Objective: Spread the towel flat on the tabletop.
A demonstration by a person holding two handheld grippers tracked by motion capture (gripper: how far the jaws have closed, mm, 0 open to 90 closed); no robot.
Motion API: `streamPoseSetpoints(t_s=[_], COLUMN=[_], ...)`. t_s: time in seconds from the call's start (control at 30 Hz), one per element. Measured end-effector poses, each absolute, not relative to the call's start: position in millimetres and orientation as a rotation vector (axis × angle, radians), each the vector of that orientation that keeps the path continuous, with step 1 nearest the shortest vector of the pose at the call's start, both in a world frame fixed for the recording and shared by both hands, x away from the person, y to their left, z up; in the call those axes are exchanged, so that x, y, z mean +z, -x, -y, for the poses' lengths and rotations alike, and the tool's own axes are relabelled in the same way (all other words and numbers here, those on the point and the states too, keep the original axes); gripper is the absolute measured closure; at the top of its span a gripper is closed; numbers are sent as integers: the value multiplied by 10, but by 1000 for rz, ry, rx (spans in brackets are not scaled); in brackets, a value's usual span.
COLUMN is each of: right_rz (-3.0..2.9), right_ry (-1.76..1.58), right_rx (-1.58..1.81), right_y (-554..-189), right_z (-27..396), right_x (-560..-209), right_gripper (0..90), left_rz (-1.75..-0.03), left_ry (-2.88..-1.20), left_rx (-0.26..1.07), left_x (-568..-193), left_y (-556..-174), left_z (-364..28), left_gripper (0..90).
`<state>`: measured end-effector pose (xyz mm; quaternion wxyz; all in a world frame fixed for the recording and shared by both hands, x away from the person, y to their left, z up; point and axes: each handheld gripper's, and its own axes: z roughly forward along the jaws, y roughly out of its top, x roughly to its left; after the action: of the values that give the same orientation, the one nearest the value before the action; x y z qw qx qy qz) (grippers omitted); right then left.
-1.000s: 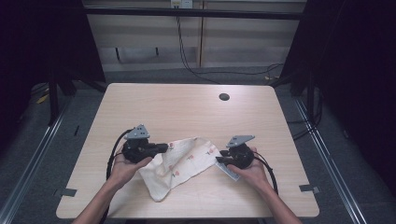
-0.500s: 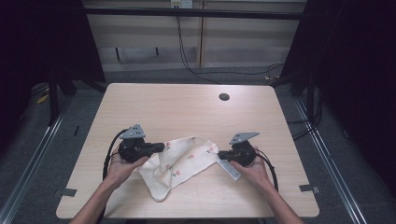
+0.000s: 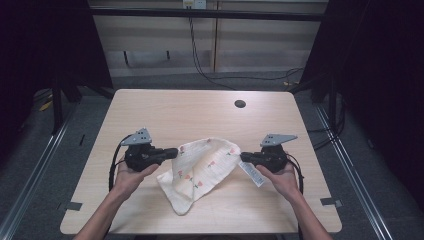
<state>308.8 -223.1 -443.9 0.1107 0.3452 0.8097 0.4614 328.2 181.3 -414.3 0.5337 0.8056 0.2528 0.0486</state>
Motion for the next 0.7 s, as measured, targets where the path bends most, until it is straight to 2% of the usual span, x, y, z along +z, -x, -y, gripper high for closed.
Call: streamPoseSetpoints(t_s=[0.7], right_rz=[-2173], right_ry=[-947], right_rx=[1567], right_y=[-2878], right_z=[2511], right_x=[-3762], right_gripper=[866], left_rz=[-550], left_ry=[-1835], left_rx=[201], left_x=[-3792], left_y=[-3184], left_z=[-1929], left_gripper=[876])
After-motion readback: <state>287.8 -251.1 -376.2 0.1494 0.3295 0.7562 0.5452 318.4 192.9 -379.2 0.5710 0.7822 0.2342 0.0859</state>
